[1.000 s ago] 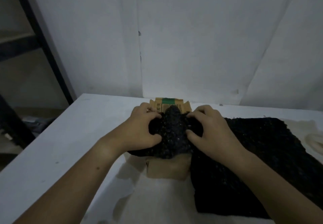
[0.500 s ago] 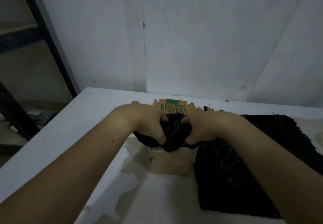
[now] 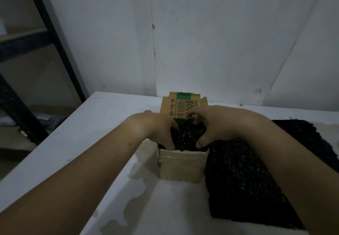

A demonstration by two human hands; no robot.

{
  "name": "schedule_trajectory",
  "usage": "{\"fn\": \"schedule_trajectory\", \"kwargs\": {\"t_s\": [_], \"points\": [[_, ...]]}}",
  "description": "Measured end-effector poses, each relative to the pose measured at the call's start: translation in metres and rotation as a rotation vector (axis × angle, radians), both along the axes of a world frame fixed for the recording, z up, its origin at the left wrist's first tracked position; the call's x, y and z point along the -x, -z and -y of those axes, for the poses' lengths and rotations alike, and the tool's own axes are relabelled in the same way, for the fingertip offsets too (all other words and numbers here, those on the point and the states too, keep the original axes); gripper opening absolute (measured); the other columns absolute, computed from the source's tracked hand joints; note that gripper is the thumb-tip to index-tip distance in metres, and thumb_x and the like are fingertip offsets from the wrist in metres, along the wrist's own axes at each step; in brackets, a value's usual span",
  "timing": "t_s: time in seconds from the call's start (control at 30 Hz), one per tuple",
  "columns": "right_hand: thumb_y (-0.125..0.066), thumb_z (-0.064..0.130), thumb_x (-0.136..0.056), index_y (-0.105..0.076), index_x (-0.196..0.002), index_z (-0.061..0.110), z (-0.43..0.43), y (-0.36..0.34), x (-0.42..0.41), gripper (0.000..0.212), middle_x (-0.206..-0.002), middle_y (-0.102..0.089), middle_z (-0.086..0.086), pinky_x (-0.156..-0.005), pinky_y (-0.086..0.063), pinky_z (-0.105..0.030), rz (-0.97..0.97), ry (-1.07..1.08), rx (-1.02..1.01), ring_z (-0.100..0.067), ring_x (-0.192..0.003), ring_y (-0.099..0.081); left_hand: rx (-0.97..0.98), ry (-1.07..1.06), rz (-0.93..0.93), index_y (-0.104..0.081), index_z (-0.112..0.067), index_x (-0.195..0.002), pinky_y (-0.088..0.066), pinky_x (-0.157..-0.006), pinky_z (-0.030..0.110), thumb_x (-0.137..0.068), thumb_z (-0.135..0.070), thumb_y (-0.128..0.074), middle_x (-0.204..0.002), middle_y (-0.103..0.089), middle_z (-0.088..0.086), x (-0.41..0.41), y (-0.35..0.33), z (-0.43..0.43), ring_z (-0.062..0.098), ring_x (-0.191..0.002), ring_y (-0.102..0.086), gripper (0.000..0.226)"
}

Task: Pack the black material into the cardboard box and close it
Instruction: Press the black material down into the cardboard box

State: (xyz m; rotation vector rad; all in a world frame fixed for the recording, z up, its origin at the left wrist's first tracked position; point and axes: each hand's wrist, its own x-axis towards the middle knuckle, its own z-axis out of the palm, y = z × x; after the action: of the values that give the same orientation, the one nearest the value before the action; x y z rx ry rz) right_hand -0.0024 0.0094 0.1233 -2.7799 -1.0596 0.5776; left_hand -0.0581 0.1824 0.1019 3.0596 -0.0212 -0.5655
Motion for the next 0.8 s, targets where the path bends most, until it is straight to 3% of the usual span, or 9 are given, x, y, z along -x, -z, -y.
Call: {"fn": "schedule_trajectory", "kwargs": {"t_s": [0.13,0.2,0.3,0.43,0.5,0.63,0.7,0.8], "points": [[-0.079,0.052,-0.068,-0.035,-0.148,0.036,-0.014,0.029,0.000,0.093,-0.145,-0.049,0.004,-0.107,-0.040,-0.044,0.030,-0.033,0.150,-0.023,-0.128,-0.049,0.104,0.007,0.042,-0.060,-0.047,-0.117,-0.036,-0.095,0.037,-0.069,-0.059,-0.071,-0.104,-0.063,-0.018,0.000,0.008,-0.008,0.017,-0.102,-0.055,0.050],[-0.078,0.054,-0.071,-0.032,-0.151,0.031,-0.019,0.039,-0.002,0.095,-0.148,-0.046,0.001,-0.111,-0.034,-0.047,-0.002,0.004,0.196,-0.026,-0.131,-0.046,0.149,0.009,0.067,-0.057,-0.049,-0.122,-0.028,-0.106,0.042,-0.067,-0.062,-0.070,-0.114,-0.064,-0.019,0.001,0.015,-0.013,0.017,-0.112,-0.055,0.057],[-0.077,0.050,-0.073,-0.043,-0.144,0.022,-0.024,0.037,-0.003,0.084,-0.136,-0.055,-0.004,-0.103,-0.040,-0.041,0.025,0.028,0.249,-0.027,-0.121,-0.053,0.214,0.000,0.148,-0.053,-0.044,-0.131,-0.012,-0.114,0.045,-0.074,-0.059,-0.074,-0.127,-0.059,-0.019,0.009,0.013,-0.013,0.010,-0.122,-0.049,0.062],[-0.075,0.043,-0.076,-0.047,-0.137,0.020,-0.028,0.044,-0.003,0.071,-0.129,-0.055,-0.007,-0.113,-0.028,-0.050,0.072,0.038,0.296,-0.031,-0.122,-0.047,0.304,-0.058,0.458,-0.060,-0.035,-0.120,-0.004,-0.119,0.038,-0.085,-0.051,-0.059,-0.116,-0.054,-0.017,0.036,-0.005,-0.010,0.006,-0.119,-0.045,0.038],[-0.076,0.045,-0.075,-0.045,-0.139,0.022,-0.024,0.045,-0.005,0.075,-0.133,-0.052,-0.007,-0.113,-0.028,-0.049,0.060,0.028,0.258,-0.031,-0.124,-0.046,0.191,-0.012,0.538,-0.064,-0.032,-0.111,-0.001,-0.115,0.036,-0.079,-0.049,-0.043,-0.114,-0.055,-0.016,0.056,-0.002,-0.009,0.009,-0.124,-0.042,0.042],[-0.078,0.053,-0.073,-0.036,-0.148,0.029,-0.006,0.022,-0.005,0.089,-0.143,-0.048,0.003,-0.108,-0.040,-0.038,-0.169,0.056,0.009,-0.019,-0.126,-0.049,0.127,0.063,0.462,-0.067,-0.033,-0.118,0.009,-0.118,0.044,-0.089,-0.048,-0.040,-0.129,-0.049,-0.019,0.080,0.016,-0.009,0.011,-0.145,-0.022,0.043],[-0.074,0.050,-0.079,-0.041,-0.143,0.031,0.008,0.006,-0.001,0.074,-0.138,-0.054,0.007,-0.107,-0.040,-0.035,-0.196,0.063,-0.148,-0.014,-0.122,-0.052,0.111,0.089,0.466,-0.070,-0.033,-0.117,0.013,-0.117,0.043,-0.088,-0.051,-0.037,-0.132,-0.052,-0.020,0.081,0.021,-0.011,0.015,-0.151,-0.013,0.047],[-0.071,0.048,-0.082,-0.060,-0.113,0.037,0.030,-0.008,0.015,0.035,-0.112,-0.064,0.017,-0.092,-0.047,-0.027,0.031,-0.030,-0.260,-0.006,-0.103,-0.059,0.121,0.144,0.472,-0.067,-0.030,-0.087,0.015,-0.118,0.042,-0.085,-0.053,-0.042,-0.109,-0.060,-0.020,0.082,0.030,-0.008,0.018,-0.152,-0.014,0.033]]}}
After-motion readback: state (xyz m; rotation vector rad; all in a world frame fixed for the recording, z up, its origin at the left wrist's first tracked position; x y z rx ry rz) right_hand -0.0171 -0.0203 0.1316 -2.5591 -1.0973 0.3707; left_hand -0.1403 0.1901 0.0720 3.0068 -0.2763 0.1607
